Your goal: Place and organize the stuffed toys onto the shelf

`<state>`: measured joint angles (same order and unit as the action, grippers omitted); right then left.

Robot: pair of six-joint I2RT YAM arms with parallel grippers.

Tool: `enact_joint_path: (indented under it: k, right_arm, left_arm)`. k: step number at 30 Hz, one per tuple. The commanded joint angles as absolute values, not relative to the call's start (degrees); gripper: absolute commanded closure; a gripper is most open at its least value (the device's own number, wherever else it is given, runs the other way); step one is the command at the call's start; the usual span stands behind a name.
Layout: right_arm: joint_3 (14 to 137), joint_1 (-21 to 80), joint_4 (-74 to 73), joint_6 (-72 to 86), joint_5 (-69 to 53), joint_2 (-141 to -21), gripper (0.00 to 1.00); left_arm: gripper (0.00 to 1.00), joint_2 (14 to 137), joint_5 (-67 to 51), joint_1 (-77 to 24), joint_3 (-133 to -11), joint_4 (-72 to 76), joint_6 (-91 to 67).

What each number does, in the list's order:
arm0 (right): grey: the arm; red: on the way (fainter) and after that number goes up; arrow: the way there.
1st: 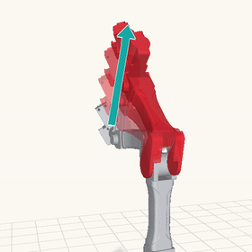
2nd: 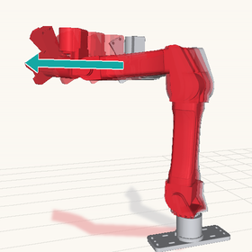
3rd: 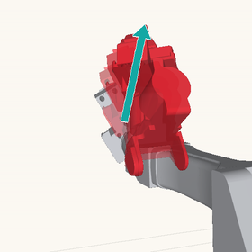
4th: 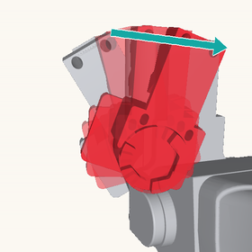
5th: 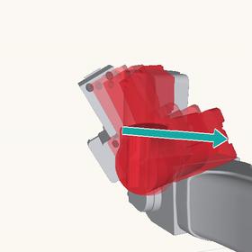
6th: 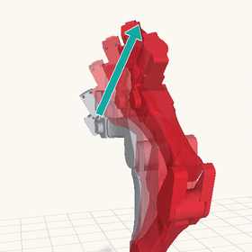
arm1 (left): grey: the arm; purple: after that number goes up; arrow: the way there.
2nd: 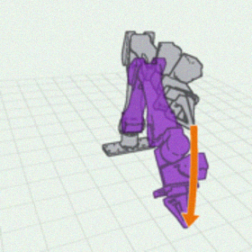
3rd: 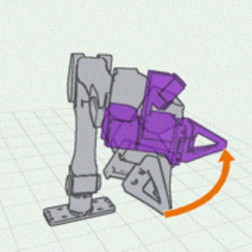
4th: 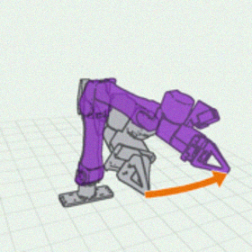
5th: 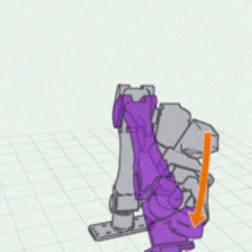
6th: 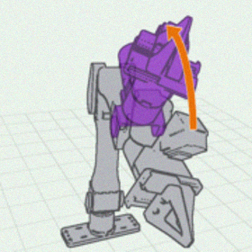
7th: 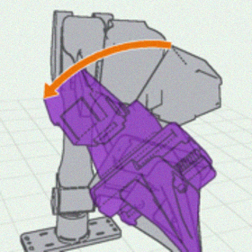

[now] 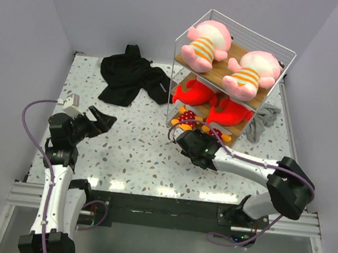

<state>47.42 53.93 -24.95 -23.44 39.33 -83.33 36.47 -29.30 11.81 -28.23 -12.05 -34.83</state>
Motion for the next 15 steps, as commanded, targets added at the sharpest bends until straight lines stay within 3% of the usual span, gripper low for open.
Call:
enact_joint_path:
  k: [1,8,12,15]
  right_arm:
    - [51.32,56.06,-29.17,-18.64,36.31,-79.02,0.27]
    - [58.00,67.75,-36.03,-9.52,30.26,-74.63,0.25]
    - [60.91,71.37,-34.11,2.08,24.10,-69.89,0.25]
    - [61.17,71.72,-31.38,10.88,19.27,-63.84,0.18]
  left_arm:
    - [0.01,35.34,-32.51,11.34,-28.48,-8.53,-32.87]
    - [0.00,33.40,-35.68,8.18,-30.49,-6.77,-29.62]
    - [0.00,35.06,-34.81,0.82,-32.34,-7.29,-27.34]
    - [0.00,35.16,-34.02,-4.55,-34.54,-8.35,-26.11]
